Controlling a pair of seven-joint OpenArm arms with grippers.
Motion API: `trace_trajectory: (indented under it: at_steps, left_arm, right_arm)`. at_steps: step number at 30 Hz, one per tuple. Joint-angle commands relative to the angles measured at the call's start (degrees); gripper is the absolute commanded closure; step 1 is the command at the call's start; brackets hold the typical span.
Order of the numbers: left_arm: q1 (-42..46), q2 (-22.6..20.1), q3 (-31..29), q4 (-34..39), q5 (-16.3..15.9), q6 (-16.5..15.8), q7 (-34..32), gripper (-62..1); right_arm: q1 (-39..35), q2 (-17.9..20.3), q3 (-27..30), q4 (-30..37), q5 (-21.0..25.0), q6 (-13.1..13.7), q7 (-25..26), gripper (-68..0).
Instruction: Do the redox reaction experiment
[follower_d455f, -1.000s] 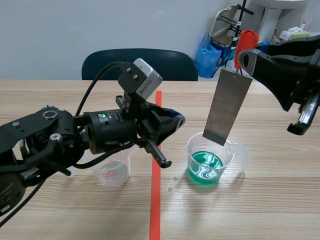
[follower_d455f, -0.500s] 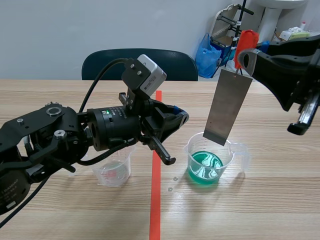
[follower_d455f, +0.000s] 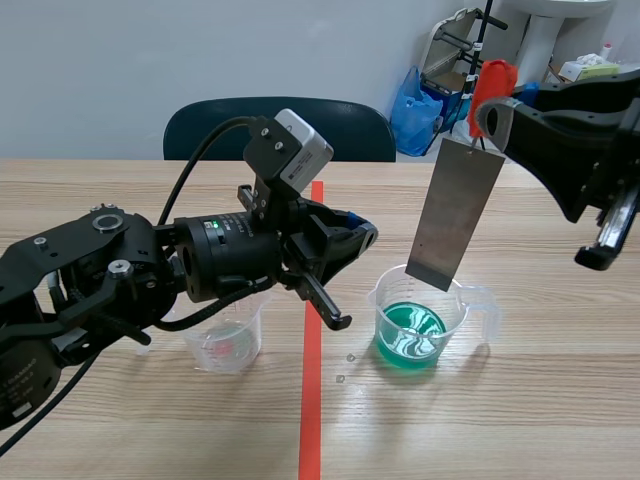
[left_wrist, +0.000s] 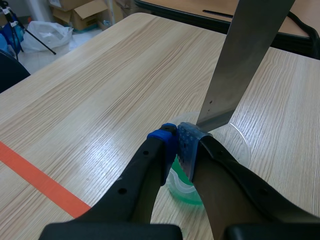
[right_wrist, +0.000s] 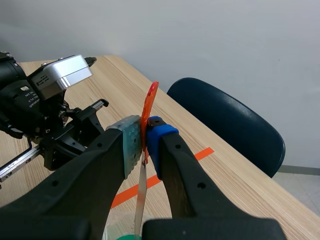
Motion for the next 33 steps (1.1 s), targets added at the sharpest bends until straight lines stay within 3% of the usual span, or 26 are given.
trace_trajectory:
  at_steps: [1,5,9,14,21,28,33]
  left_arm:
    - [-0.17,-0.66,-0.15,0.63,0.02,-0.02,-0.61,-2.8]
    - [0.07,-3.67,-0.68,0.66,0.00,0.68,-0.87,-2.8]
    - [2.91,-8.37,-5.46,0.94,-0.24,0.85,-3.15,-2.8]
    - [12.33,-16.33,-16.41,5.05,-0.26,0.83,-6.71,-2.8]
    - [34.91,-24.79,-34.99,12.55,-0.37,0.81,-13.29,-2.8]
    - [60.13,-23.28,-53.27,13.05,0.79,0.28,-26.60,-3.0]
    - [74.71,-17.81,-62.14,12.96,10.14,0.39,-39.74,-3.0]
  right_arm:
    - [0.68,0.92,0.68,0.96,0.87,-0.15,0.85,-0.6]
    - [0.68,0.92,0.68,0.96,0.87,-0.13,0.85,-0.6]
    - [0.68,0.92,0.68,0.96,0.87,-0.13,0.85,-0.6]
    - [0.68,0.92,0.68,0.96,0.87,-0.13,0.85,-0.6]
    - [0.68,0.92,0.68,0.96,0.87,-0.13,0.85,-0.6]
    - [0.68,0.92,0.68,0.96,0.87,-0.11,0.85,-0.6]
    - [0.68,0.92,0.68,0.96,0.87,0.07,0.85,-0.6]
